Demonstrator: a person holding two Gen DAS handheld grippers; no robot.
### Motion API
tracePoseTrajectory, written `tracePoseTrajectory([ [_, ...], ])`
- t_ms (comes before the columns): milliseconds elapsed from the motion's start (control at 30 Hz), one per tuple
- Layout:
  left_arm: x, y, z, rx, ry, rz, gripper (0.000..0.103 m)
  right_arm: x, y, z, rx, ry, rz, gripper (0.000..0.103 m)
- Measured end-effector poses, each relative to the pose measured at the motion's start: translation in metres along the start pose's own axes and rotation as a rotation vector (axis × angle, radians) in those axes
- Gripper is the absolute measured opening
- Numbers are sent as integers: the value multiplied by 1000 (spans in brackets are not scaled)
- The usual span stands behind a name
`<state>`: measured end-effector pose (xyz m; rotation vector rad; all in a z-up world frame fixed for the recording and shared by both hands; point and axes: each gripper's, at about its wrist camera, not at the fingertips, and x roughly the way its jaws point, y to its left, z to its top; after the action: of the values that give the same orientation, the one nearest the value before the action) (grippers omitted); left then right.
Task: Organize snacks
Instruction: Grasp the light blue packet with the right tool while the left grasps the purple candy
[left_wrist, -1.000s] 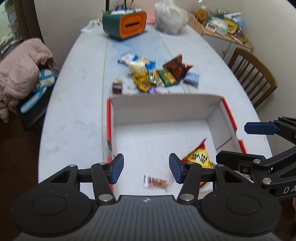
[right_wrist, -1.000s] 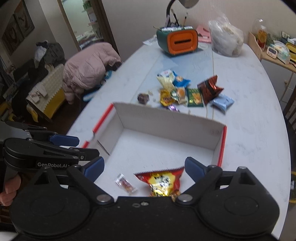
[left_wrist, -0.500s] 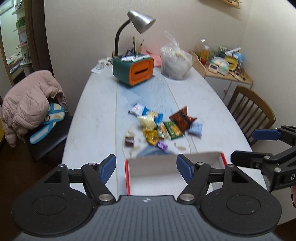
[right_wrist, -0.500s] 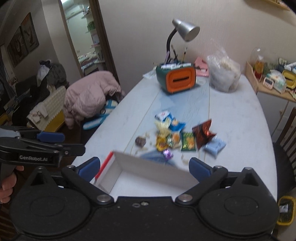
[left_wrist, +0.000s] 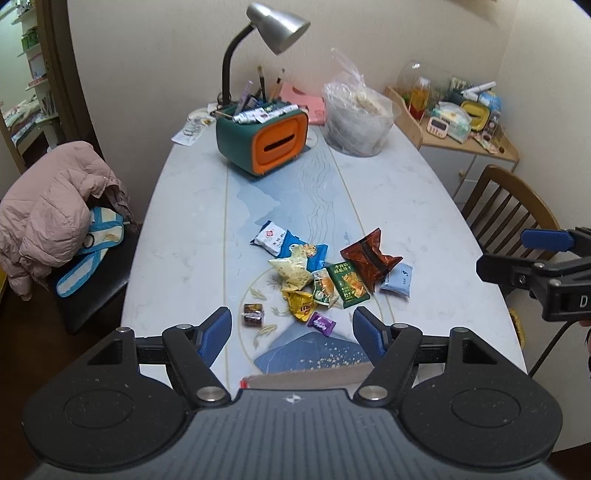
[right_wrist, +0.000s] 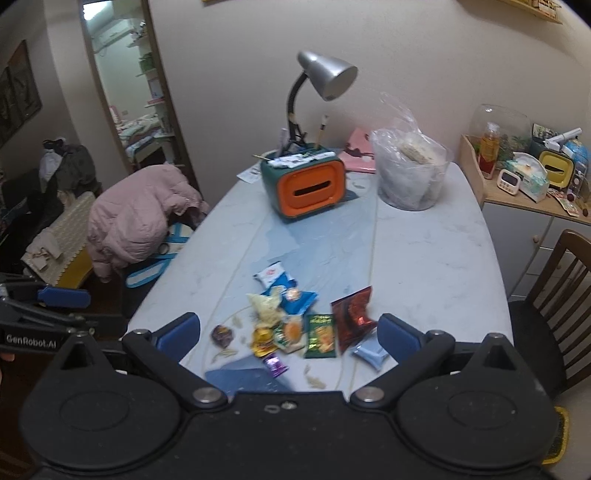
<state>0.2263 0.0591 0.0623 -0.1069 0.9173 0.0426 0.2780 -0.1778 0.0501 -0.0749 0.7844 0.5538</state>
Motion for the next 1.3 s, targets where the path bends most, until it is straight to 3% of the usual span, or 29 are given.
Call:
tracePoseTrajectory([
  [367,102,-28,31,-39,212,-15,72,75,-56,19,11,112,-40,103],
  [767,221,-42,19,-160,428,47,72,181,-115,-12,80,308,-82,101],
  [933,257,-42,11,-217,481,66,72,216,-129,-27,113,368,-94,97],
  [1200,285,-39,2,-319,497,91,70,257,-137,-44,161,415,-99,90],
  [1300,292,-38,0,-351,505,110,63,266,-137,-47,169,427,-100,85],
])
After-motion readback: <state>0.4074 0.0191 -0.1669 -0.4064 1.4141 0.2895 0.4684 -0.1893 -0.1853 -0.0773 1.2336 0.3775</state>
